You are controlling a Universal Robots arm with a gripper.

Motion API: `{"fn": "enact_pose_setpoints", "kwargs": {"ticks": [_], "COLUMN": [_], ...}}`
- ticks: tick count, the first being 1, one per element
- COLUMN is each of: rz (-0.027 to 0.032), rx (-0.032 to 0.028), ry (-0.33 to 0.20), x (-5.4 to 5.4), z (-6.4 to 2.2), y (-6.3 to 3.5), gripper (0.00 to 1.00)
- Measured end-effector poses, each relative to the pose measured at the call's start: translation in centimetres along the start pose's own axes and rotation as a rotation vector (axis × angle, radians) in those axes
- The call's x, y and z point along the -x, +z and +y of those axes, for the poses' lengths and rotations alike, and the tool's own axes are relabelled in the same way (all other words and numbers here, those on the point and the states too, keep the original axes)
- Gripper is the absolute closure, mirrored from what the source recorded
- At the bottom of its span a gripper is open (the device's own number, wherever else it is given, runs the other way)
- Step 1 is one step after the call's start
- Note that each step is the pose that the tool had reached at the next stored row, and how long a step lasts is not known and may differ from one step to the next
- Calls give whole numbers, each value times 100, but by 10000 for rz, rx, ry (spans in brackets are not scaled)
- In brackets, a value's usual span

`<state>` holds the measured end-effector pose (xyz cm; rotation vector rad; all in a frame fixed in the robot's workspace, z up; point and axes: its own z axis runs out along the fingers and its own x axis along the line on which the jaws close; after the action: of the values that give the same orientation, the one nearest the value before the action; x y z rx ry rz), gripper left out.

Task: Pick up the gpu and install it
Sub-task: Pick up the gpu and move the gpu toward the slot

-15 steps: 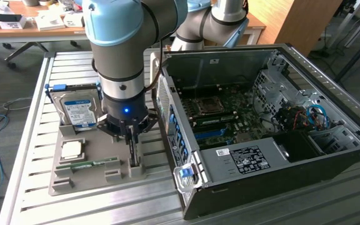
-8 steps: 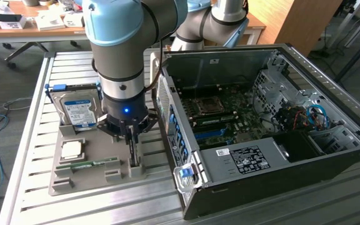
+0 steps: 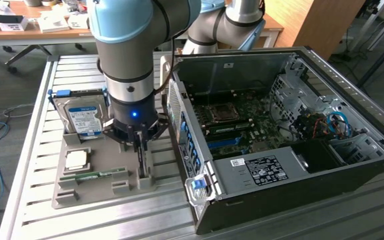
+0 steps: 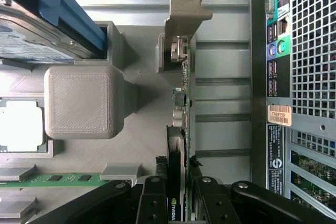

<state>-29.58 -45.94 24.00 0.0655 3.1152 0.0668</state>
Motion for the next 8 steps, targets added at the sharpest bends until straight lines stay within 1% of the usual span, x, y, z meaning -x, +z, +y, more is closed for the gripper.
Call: {"fn": "enact_pose_setpoints", "kwargs": {"ticks": [8], "rz": [1], "rx": [10], "ry": [-13], "x": [6], "z": [11], "y": [-245], "gripper": [74]}}
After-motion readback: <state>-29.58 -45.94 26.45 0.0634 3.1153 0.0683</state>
